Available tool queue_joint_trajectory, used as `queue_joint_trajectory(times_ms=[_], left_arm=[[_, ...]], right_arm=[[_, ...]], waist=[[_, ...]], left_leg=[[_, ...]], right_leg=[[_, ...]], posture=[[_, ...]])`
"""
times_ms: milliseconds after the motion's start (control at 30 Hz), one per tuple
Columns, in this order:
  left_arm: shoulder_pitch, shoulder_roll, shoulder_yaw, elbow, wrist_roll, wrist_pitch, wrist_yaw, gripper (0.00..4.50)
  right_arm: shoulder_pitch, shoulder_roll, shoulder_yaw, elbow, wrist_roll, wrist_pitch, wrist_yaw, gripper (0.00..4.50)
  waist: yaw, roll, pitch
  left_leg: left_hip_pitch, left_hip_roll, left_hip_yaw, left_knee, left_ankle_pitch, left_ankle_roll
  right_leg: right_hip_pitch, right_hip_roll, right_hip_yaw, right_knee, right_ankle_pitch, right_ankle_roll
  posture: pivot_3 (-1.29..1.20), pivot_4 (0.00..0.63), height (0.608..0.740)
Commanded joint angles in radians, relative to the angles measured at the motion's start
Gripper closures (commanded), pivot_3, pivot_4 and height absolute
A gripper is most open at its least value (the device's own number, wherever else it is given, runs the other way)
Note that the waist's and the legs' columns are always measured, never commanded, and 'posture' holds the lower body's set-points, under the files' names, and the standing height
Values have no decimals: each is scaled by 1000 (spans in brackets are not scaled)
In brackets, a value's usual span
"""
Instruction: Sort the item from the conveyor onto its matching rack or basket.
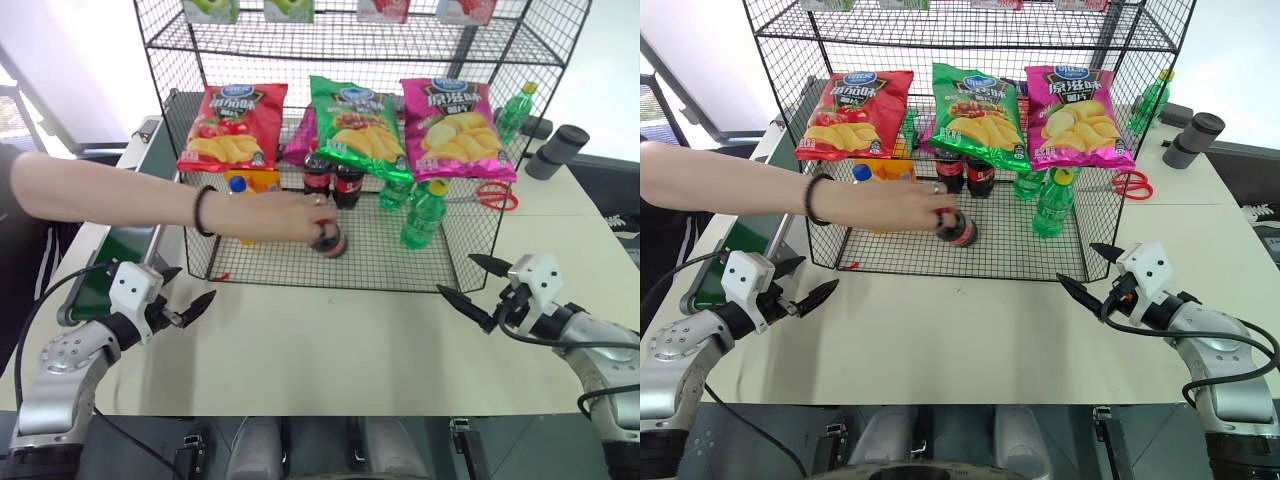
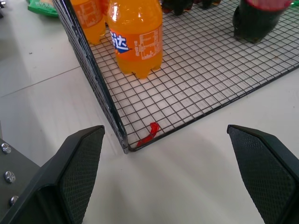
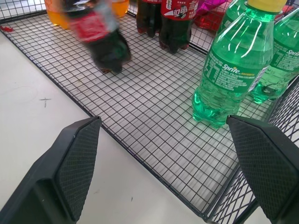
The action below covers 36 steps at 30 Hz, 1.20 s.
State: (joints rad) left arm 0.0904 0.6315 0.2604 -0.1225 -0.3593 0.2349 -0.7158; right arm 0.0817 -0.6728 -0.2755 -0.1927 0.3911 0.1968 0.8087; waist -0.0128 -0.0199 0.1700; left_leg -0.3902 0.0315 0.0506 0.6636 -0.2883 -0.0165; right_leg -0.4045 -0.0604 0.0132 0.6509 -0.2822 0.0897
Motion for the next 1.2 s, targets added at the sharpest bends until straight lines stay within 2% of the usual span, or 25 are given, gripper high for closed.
queue_joint_trajectory(times_ms=[33, 567, 833, 1067, 1200], left_arm=[[-7, 3, 16, -29, -3, -8, 3, 0], [-37, -44, 43, -28, -41, -2, 43, 0], [-30, -74, 142, -83, -142, 74, 123, 0], [-29, -104, 266, -88, -199, 55, 190, 0], [-86, -163, 327, -24, -155, 10, 350, 0]], right_arm=[[-10, 4, -8, -26, 9, -11, -2, 43], [-59, 10, 16, -7, 2, -13, 6, 43], [-159, 39, 80, 52, -6, -20, 15, 43], [-204, 73, 118, 76, -14, -30, 16, 43], [-219, 104, 166, 82, -26, -32, 12, 43]], waist=[[0, 0, 0], [0, 0, 0], [-1, 0, 0], [0, 0, 0], [0, -1, 0]], left_leg=[[0, 0, 0, 0, 0, 0], [0, 0, 0, 0, 0, 0], [0, 0, 0, 1, 0, 0], [0, 0, 0, 1, 0, 0], [0, 0, 0, 1, 0, 0]], right_leg=[[0, 0, 0, 0, 0, 0], [0, 0, 0, 0, 0, 0], [0, 0, 0, 1, 0, 0], [0, 0, 0, 0, 0, 0], [0, 0, 0, 1, 0, 0]], posture=[[0, 150, 740], [0, 150, 740], [0, 150, 740], [0, 150, 740], [0, 150, 740]])
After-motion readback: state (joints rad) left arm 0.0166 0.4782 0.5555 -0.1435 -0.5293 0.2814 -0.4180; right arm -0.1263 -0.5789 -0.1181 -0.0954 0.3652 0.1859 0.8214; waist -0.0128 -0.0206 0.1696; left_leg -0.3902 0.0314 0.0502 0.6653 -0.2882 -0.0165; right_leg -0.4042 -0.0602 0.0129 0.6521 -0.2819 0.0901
